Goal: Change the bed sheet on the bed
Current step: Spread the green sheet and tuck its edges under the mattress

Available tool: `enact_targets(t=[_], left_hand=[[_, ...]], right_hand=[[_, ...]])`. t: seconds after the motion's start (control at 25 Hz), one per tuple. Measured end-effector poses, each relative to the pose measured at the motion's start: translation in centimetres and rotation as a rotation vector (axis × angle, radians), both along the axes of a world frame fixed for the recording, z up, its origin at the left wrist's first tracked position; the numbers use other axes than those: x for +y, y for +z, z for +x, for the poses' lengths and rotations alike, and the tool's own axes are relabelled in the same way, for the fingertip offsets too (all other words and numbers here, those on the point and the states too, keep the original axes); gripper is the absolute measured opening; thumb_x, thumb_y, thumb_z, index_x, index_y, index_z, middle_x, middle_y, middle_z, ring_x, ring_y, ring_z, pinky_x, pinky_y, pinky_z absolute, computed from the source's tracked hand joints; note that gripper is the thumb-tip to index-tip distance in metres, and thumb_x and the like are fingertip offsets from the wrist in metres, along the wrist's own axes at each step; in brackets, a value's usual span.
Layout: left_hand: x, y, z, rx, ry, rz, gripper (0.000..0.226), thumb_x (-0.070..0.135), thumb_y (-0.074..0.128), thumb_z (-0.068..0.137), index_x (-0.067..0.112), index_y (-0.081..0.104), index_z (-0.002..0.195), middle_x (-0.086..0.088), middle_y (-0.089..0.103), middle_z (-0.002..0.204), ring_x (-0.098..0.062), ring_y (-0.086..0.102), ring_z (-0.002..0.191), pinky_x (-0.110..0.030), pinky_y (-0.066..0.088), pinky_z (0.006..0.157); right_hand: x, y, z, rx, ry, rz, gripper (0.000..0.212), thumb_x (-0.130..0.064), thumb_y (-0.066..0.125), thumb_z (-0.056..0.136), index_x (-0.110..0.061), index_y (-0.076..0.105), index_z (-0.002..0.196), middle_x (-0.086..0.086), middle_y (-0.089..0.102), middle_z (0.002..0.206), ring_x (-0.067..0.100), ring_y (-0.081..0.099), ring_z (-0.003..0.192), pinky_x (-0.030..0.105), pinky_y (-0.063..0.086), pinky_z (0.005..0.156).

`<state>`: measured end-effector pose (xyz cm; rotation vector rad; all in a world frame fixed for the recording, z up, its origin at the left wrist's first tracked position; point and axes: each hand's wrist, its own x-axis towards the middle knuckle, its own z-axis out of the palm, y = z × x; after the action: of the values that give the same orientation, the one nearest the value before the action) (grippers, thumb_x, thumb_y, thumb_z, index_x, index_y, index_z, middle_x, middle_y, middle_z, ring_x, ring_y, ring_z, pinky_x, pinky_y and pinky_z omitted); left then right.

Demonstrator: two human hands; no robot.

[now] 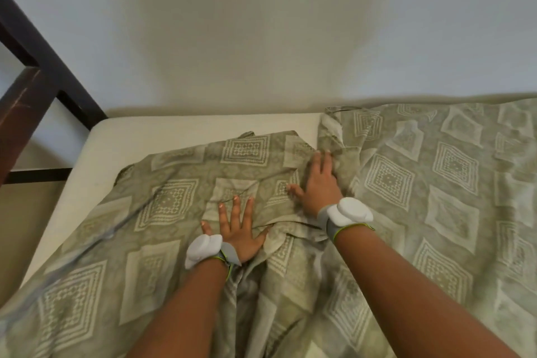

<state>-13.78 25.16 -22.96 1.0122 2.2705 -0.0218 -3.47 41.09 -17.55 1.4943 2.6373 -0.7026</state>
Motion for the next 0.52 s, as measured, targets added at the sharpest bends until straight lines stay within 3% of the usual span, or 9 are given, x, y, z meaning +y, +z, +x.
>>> enact_targets(t=[0.08, 0.2, 0.28, 0.36, 0.44, 0.52], left_hand=[[-0.1, -0.6, 0.4, 0.073, 0.006, 0.014, 0.094, 0.083, -0.002, 0.062, 0.041, -0.023, 0.144, 0.008, -0.030, 0.155, -0.027, -0.025, 0.144, -0.066, -0.012, 0.107], [0.1, -0.7, 0.3, 0.122, -0.011, 0.043, 0.099, 0.077, -0.006, 0.057, 0.036, -0.022, 0.146, 0.004, -0.040, 0.148, -0.030, -0.033, 0.140, -0.062, -0.035, 0.090], [0.4, -0.9, 0.5, 0.114, -0.012, 0.049, 0.108, 0.081, -0.015, 0.048, 0.035, -0.023, 0.146, 0.005, -0.045, 0.141, -0.030, -0.035, 0.139, -0.053, -0.044, 0.077], [0.3, -1.2, 0.6, 0.124, -0.012, 0.053, 0.125, 0.089, -0.033, 0.032, 0.035, -0.026, 0.144, 0.006, -0.048, 0.138, -0.029, -0.036, 0.138, -0.052, -0.046, 0.074], [0.2, -1.1, 0.6, 0.123, -0.016, 0.060, 0.133, 0.082, -0.044, 0.020, 0.035, -0.026, 0.144, 0.006, -0.050, 0.136, -0.029, -0.037, 0.137, -0.053, -0.046, 0.074], [-0.2, -0.7, 0.5, 0.086, -0.018, 0.061, 0.137, 0.084, -0.042, 0.019, 0.035, -0.024, 0.145, 0.006, -0.047, 0.141, -0.029, -0.036, 0.138, -0.052, -0.045, 0.076]], right_hand=[[1.8, -1.1, 0.6, -0.116, -0.093, -0.077, 0.125, -0.055, 0.073, 0.072, -0.012, -0.013, 0.151, 0.015, 0.002, 0.159, 0.036, 0.025, 0.141, 0.040, 0.026, 0.112], [3.9, -1.9, 0.3, -0.174, -0.024, -0.093, 0.131, -0.060, 0.078, 0.062, -0.025, -0.011, 0.151, 0.016, 0.016, 0.151, 0.040, 0.044, 0.126, 0.043, 0.043, 0.099], [4.0, -2.2, -0.2, -0.199, 0.001, -0.074, 0.112, -0.058, 0.078, 0.064, -0.022, 0.011, 0.147, 0.018, 0.037, 0.138, 0.040, 0.054, 0.113, 0.043, 0.048, 0.087], [2.8, -2.5, -0.3, -0.158, 0.060, 0.000, 0.075, -0.048, 0.072, 0.077, -0.020, 0.028, 0.132, 0.015, 0.060, 0.112, 0.035, 0.062, 0.097, 0.038, 0.047, 0.070], [0.5, -2.4, 0.3, -0.069, 0.080, 0.151, 0.034, -0.029, 0.057, 0.090, -0.019, 0.039, 0.118, 0.011, 0.066, 0.095, 0.033, 0.064, 0.086, 0.034, 0.040, 0.060], [-2.7, -1.4, 1.2, 0.129, 0.106, 0.261, 0.026, -0.015, 0.052, 0.085, -0.020, 0.044, 0.109, 0.010, 0.065, 0.086, 0.034, 0.060, 0.078, 0.034, 0.039, 0.056]])
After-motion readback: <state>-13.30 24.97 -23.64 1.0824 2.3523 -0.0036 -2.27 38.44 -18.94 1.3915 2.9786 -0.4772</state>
